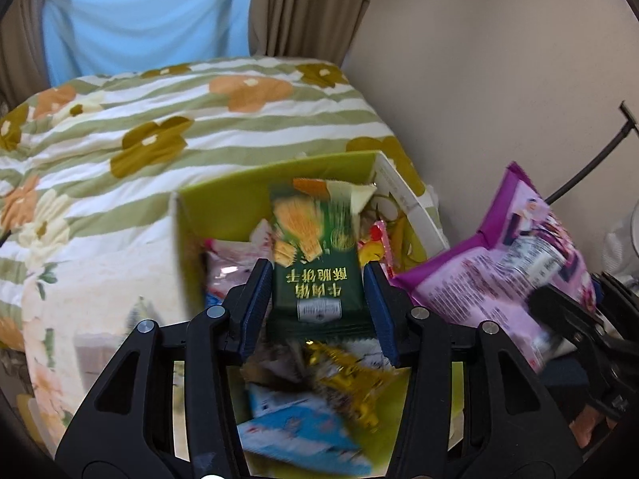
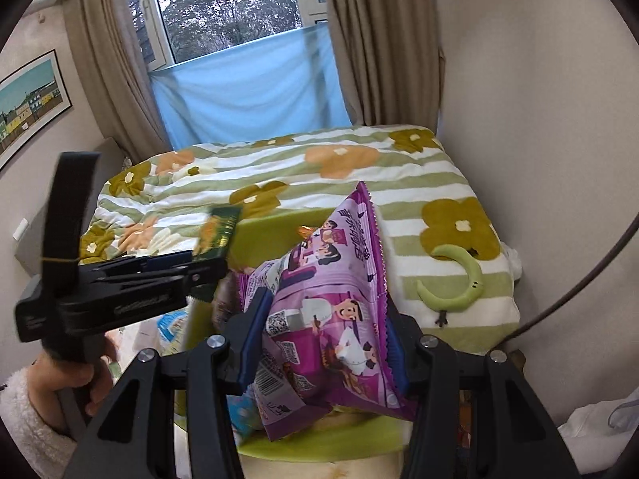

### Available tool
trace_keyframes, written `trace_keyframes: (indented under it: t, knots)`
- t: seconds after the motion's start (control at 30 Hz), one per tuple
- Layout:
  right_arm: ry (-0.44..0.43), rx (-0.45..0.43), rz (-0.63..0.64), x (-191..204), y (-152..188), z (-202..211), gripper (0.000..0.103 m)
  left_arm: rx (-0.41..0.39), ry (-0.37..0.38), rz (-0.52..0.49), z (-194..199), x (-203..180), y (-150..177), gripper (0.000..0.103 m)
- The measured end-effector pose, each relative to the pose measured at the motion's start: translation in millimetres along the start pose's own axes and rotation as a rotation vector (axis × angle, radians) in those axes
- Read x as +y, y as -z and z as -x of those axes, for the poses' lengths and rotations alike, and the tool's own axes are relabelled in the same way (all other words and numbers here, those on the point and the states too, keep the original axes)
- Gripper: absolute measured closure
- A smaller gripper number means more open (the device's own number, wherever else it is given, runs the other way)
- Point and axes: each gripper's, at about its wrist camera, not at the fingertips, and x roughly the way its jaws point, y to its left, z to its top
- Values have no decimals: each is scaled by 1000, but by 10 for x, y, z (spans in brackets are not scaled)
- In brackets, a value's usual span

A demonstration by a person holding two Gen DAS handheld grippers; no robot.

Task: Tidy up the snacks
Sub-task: 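Open both tools to drop the green packet and purple bag into the box, then move both tools back over the remaining snacks on the quilt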

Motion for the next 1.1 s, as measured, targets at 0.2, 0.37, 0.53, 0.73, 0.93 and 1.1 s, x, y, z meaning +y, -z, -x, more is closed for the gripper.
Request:
trace_keyframes:
  t: [0.2,0.37,0.53,0.73,0.93,1.1]
  knots:
    - [-50,12,-14,-237,33,-39,56,-31,-74,40,72,23,61,0]
    - [-96,13,-44,-336,47,-109,56,0,-114,74,193,233,252,1]
    - [-141,31,-60,-299,-36,-268,56,13,-127,121,267,406,392,1]
    - [-157,57,-45,-109,-239,-553,54,1,-143,152,337,565,416,1]
    - [-140,105,-69,-95,-298,-855,2,-8,-210,143,416,680,488,1]
    - [-121,81,-32,-159,-155,-797,0,-3,-225,157,453,760,595,1]
